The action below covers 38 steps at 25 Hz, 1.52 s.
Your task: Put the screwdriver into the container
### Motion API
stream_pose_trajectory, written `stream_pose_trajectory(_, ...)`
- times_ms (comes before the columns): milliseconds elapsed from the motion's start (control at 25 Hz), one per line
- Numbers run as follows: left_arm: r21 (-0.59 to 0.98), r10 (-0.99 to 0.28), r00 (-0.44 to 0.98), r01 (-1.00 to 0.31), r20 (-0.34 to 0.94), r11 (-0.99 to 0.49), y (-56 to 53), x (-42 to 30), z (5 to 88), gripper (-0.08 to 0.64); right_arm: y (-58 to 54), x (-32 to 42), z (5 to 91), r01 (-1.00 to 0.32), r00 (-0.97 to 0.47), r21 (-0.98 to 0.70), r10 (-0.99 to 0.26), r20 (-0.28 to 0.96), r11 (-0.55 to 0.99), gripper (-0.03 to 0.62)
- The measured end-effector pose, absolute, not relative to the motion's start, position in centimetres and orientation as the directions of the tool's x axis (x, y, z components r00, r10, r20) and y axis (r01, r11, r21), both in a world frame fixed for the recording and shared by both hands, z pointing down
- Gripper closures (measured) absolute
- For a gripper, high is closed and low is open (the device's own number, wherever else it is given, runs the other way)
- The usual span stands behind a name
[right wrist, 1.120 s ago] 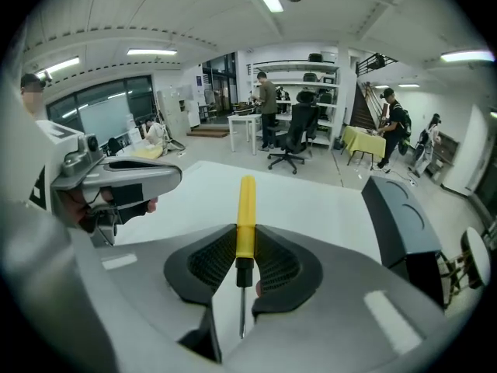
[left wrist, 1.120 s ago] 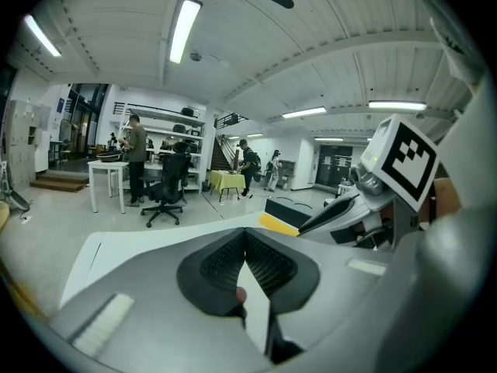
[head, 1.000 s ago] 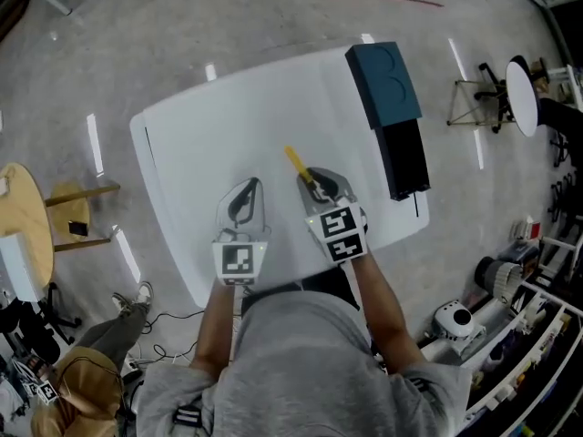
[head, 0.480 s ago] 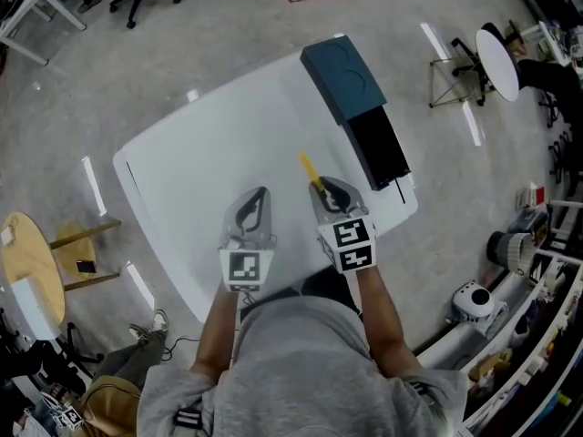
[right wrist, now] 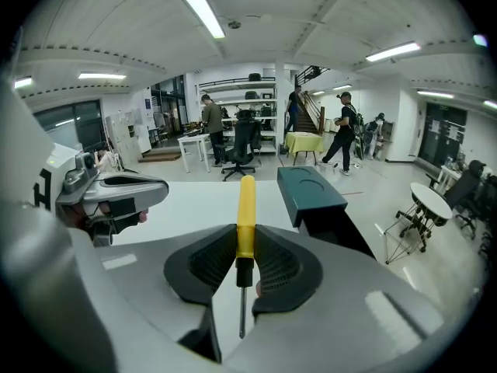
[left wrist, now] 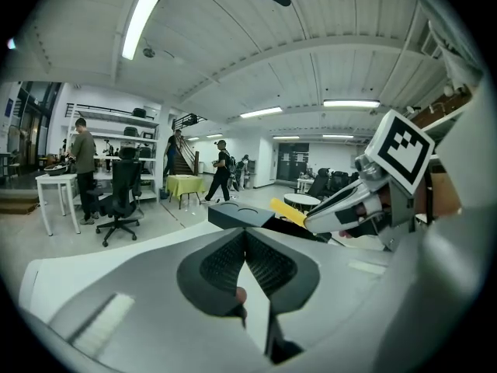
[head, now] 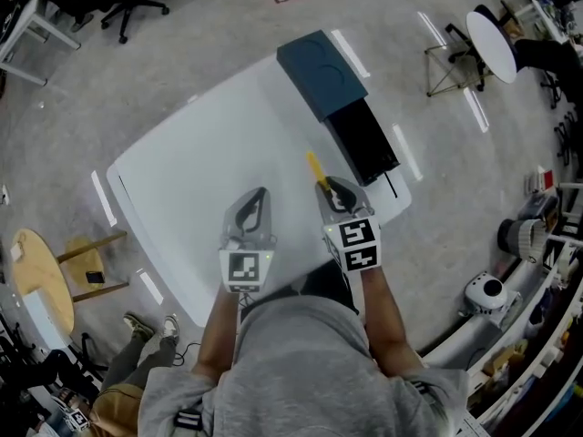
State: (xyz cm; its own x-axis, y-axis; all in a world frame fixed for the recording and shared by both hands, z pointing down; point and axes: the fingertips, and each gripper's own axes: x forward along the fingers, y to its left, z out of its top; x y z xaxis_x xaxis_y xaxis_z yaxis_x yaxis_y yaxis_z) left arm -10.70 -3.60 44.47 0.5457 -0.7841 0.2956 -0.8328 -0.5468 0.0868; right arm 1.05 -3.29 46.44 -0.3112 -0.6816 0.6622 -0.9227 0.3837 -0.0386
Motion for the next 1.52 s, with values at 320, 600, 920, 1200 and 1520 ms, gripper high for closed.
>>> stream_pose_trajectory(320, 0.074, -0.788, 0.536, -0.838, 0.303, -0.541, -4.2, -6.2, 43.8, 0.548, -3.7, 6.7, 46.7, -0.928, -0.306, -0.048, -0.682, 0.664, 0.370, 0.517)
stream_pose_trajectory(600, 0.067, -0.811, 0.497, -0.862, 0.310, -0.503, -5.5, -3.5, 43.7, 0.548, -5.3, 10.0, 47.1, -0.916, -0.328, -0.055, -0.666, 0.670, 0.397, 0.517)
stream_pose_trajectory(920, 0.074, -0.829, 0.457, -0.885, 0.322, -0.460, -7.2, -2.0, 44.1, 0.548, -8.0, 12.0, 48.7, -0.904, -0.348, -0.066, -0.637, 0.687, 0.422, 0.517)
stream_pose_trajectory(1200, 0.085, -0.834, 0.416, -0.906, 0.362, -0.415, -8.2, -1.5, 46.1, 0.548, -10.2, 13.3, 51.2, -0.890, -0.363, -0.078, -0.595, 0.717, 0.449, 0.517)
stream_pose_trajectory(1520, 0.105, -0.830, 0.388, -0.919, 0.401, -0.379, -9.7, -1.5, 49.4, 0.548, -12.4, 13.3, 54.6, -0.870, -0.374, -0.085, -0.539, 0.755, 0.485, 0.517)
